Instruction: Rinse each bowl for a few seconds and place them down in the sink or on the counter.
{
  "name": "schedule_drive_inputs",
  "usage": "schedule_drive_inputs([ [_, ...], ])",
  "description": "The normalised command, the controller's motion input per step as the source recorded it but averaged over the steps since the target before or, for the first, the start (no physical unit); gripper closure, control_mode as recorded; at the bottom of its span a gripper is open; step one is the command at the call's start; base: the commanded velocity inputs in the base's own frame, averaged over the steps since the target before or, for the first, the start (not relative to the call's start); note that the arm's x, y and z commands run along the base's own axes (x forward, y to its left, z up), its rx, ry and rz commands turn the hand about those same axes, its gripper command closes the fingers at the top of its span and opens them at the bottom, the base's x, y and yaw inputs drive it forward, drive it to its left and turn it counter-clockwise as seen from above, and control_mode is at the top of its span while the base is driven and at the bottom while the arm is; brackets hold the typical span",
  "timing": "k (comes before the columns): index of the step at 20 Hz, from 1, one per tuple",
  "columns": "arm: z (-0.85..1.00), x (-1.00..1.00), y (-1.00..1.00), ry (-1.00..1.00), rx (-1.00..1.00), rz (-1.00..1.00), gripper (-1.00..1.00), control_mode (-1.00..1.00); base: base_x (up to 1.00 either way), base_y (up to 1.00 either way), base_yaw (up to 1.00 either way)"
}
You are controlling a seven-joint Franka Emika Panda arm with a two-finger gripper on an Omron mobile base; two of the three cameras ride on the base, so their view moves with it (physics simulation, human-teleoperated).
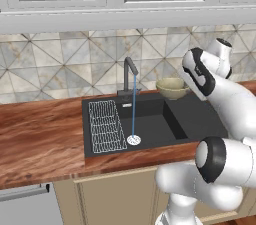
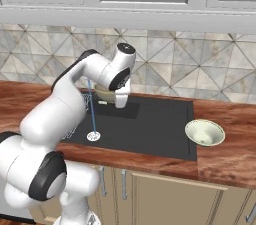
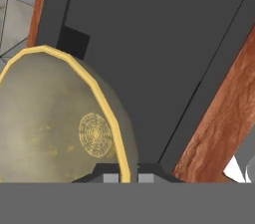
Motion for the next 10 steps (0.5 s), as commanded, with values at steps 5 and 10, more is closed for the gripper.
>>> schedule_drive_inputs([
  [5, -0.18, 0.12, 0.36, 0.00, 0.00, 0.07, 1.00, -1.00, 0.00, 0.00, 0.00],
  [10, -0.22, 0.16, 0.37, 0.00, 0.00, 0.08, 1.00, -1.00, 0.00, 0.00, 0.00],
])
